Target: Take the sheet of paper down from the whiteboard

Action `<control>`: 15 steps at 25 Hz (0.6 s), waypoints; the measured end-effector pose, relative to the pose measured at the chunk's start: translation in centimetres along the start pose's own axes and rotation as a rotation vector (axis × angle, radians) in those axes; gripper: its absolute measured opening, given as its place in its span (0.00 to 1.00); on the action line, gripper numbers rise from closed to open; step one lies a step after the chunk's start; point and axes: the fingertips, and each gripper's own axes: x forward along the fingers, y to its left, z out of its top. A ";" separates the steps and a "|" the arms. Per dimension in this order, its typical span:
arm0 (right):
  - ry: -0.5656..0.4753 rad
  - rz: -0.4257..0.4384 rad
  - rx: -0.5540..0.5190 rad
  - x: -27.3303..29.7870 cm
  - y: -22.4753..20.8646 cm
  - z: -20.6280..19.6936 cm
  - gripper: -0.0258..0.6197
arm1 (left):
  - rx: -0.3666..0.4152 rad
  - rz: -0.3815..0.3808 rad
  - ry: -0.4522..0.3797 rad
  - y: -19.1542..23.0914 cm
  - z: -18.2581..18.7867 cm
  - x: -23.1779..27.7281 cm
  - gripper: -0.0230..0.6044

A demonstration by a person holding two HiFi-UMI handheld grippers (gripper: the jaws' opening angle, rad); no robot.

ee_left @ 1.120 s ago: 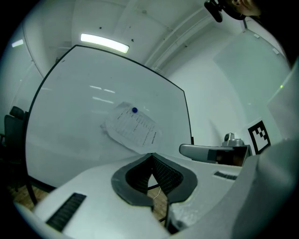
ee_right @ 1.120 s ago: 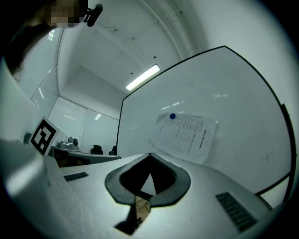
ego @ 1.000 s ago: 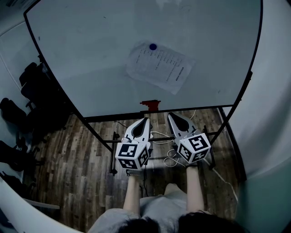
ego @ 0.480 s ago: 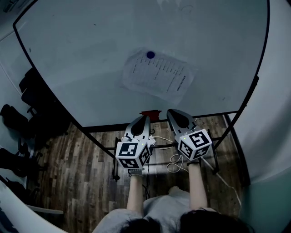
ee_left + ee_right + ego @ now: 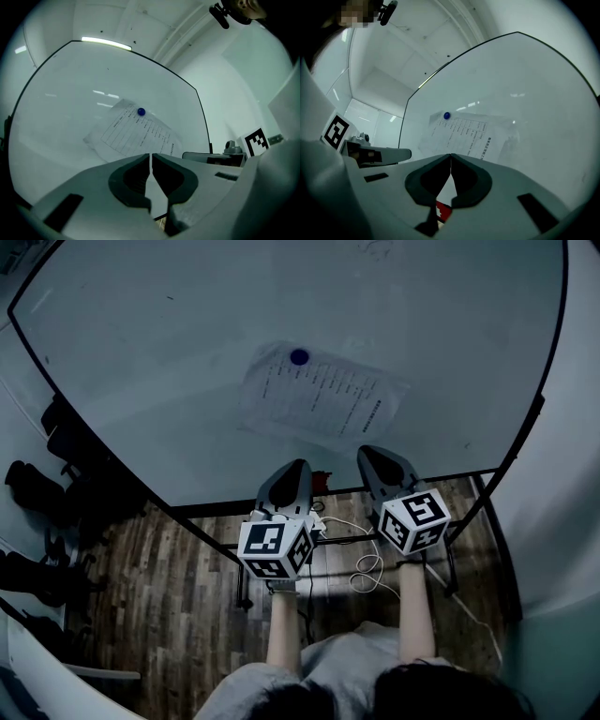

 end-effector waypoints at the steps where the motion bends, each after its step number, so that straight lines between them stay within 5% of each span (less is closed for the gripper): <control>1: 0.003 -0.001 -0.005 0.1 -0.3 0.0 0.04 | 0.005 0.001 0.000 0.0 0.0 0.3 0.05; 15: 0.062 -0.025 -0.008 0.6 -5.3 0.0 0.04 | 0.102 0.060 -0.021 0.7 2.4 5.0 0.05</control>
